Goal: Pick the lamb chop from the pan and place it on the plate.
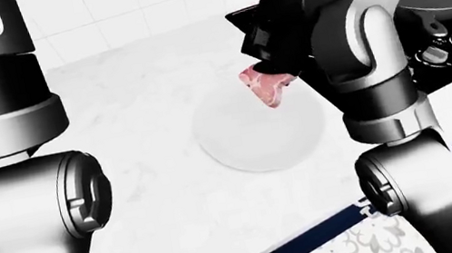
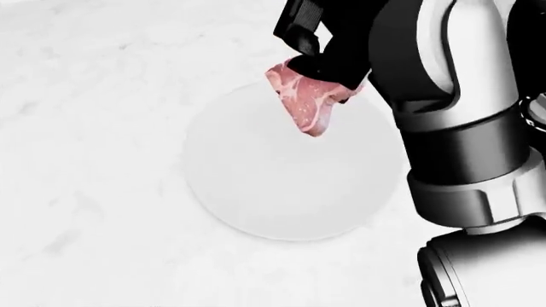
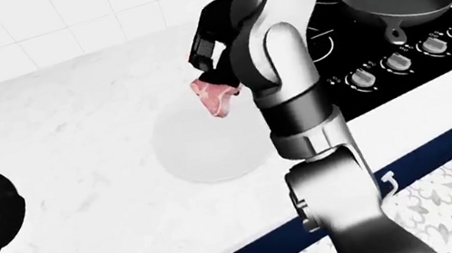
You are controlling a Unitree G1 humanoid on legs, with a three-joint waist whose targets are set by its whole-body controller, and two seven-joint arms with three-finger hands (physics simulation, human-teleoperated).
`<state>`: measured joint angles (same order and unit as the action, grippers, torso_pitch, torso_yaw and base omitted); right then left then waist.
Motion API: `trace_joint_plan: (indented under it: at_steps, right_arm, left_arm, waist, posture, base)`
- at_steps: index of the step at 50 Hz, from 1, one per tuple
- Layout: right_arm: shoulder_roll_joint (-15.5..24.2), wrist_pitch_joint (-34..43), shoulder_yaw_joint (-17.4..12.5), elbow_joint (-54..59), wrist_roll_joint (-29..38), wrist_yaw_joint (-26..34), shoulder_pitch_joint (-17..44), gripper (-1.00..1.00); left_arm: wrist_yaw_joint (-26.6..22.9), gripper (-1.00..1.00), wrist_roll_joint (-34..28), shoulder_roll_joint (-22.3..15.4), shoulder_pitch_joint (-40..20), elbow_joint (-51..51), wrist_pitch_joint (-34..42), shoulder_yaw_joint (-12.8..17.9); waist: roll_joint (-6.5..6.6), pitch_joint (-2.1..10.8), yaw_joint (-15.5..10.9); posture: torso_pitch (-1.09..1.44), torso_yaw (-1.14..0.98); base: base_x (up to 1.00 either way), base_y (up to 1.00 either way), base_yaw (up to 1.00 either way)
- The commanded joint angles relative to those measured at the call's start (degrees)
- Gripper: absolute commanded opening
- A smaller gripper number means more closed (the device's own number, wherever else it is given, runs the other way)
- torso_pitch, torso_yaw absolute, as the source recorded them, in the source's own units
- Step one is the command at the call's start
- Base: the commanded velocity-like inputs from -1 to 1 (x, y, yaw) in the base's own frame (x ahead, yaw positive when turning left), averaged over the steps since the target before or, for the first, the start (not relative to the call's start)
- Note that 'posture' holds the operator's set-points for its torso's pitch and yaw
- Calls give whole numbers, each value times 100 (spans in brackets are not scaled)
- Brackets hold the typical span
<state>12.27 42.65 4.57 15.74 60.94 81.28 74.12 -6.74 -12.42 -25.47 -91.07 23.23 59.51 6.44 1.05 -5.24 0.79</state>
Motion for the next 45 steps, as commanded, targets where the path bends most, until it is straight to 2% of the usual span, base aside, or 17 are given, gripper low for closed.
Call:
trace_joint_plan:
  at_steps: [1, 4, 11, 26, 45]
  right_arm:
    - [58, -103, -94, -518, 362, 209, 133, -100]
    - [-20, -180, -127, -791, 641, 433, -101, -100]
    - [-156, -392, -247, -881, 961, 640, -169, -100]
    - [-453, -1130, -215, -882, 1245, 130, -404, -100]
    - [-856, -1358, -128, -638, 1490, -205, -682, -100]
  left_arm:
    - [5, 100, -47, -64, -196, -187, -110, 19]
    - [-3, 100, -66, -77, -249, -144, -115, 23]
    - [-31, 100, -97, -70, -266, -203, -70, 21]
    - [-65, 100, -110, -67, -263, -365, 45, 30]
    - [-10, 100, -30, -111, -237, -234, -51, 83]
  waist:
    - [7, 253, 7]
    - [8, 254, 12]
    - [8, 287, 47]
    - [18, 298, 85]
    - [58, 282, 88]
  posture:
    - [0, 0]
    - [0, 0]
    - [0, 0]
    - [0, 0]
    - [0, 0]
  base:
    - [0, 0, 0]
    - [0, 0, 0]
    - [0, 0, 0]
    - [0, 0, 0]
    - [0, 0, 0]
